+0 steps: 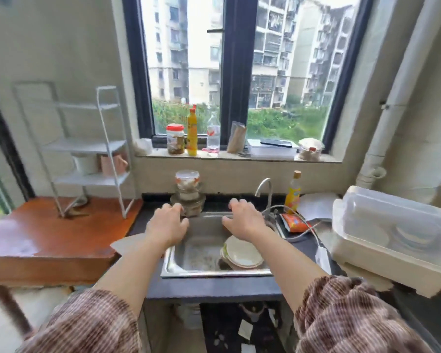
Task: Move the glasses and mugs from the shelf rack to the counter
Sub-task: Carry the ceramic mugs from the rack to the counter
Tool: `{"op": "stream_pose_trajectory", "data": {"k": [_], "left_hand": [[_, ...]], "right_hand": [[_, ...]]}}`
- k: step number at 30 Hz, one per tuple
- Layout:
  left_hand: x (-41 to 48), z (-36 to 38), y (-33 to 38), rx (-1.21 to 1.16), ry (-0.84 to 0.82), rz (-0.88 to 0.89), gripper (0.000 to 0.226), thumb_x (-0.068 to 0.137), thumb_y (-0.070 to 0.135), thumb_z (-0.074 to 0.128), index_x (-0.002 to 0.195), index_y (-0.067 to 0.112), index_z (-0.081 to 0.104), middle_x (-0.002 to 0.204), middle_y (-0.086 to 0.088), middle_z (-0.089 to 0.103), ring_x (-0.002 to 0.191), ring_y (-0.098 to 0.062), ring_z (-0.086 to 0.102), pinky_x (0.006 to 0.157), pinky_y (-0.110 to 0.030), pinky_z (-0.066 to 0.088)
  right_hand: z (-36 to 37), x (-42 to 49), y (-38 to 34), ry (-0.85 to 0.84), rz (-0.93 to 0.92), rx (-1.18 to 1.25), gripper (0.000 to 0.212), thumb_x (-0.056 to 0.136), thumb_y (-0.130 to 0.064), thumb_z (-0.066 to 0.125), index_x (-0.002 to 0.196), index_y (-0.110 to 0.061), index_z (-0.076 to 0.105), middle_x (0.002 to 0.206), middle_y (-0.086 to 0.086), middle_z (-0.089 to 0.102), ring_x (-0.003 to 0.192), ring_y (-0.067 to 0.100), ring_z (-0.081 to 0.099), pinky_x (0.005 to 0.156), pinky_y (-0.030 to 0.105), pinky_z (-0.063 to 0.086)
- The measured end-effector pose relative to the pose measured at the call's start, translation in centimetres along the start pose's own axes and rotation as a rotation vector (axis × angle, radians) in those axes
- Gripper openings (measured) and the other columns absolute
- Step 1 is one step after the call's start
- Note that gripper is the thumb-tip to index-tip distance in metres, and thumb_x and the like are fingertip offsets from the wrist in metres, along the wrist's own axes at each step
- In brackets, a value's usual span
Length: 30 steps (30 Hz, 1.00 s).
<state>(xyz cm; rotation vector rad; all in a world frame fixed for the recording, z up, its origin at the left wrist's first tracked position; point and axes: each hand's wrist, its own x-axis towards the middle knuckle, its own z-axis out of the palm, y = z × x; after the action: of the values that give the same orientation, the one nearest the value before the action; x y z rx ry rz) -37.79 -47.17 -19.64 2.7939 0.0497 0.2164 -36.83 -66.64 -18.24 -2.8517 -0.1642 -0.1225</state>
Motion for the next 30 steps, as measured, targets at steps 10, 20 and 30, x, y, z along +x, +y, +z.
{"op": "stream_pose_trajectory", "data": {"k": [10, 20, 30], "left_hand": [[13.9, -9.0, -16.2, 0.141, 0.040, -0.120, 0.043, 0.093, 0.035, 0.045, 0.131, 0.015, 0.048, 0.129, -0.015, 0.051, 0.121, -0.034, 0.049, 0.098, -0.043, 0.044], [24.4, -12.1, -31.2, 0.099, 0.070, -0.272, 0.045, 0.093, 0.034, 0.043, 0.135, 0.017, 0.045, 0.134, -0.013, 0.049, 0.124, -0.031, 0.046, 0.098, -0.042, 0.043], [32.9, -6.8, -45.3, -0.135, -0.014, -0.238, 0.049, 0.096, 0.033, 0.043, 0.142, 0.015, 0.036, 0.140, -0.016, 0.044, 0.127, -0.034, 0.045, 0.102, -0.043, 0.040]], "right_hand": [[2.8, 18.3, -17.2, -0.005, -0.234, 0.028, 0.048, 0.093, -0.039, 0.052, 0.132, -0.011, 0.047, 0.132, 0.012, 0.053, 0.123, 0.032, 0.048, 0.099, 0.043, 0.041], [8.9, 30.2, -31.9, -0.108, -0.325, 0.079, 0.053, 0.092, -0.034, 0.054, 0.137, -0.010, 0.041, 0.134, 0.013, 0.049, 0.125, 0.032, 0.044, 0.098, 0.043, 0.043], [23.0, 36.2, -42.4, -0.222, -0.117, 0.219, 0.058, 0.095, -0.034, 0.050, 0.145, -0.009, 0.033, 0.148, 0.010, 0.035, 0.130, 0.031, 0.042, 0.102, 0.042, 0.044]]}}
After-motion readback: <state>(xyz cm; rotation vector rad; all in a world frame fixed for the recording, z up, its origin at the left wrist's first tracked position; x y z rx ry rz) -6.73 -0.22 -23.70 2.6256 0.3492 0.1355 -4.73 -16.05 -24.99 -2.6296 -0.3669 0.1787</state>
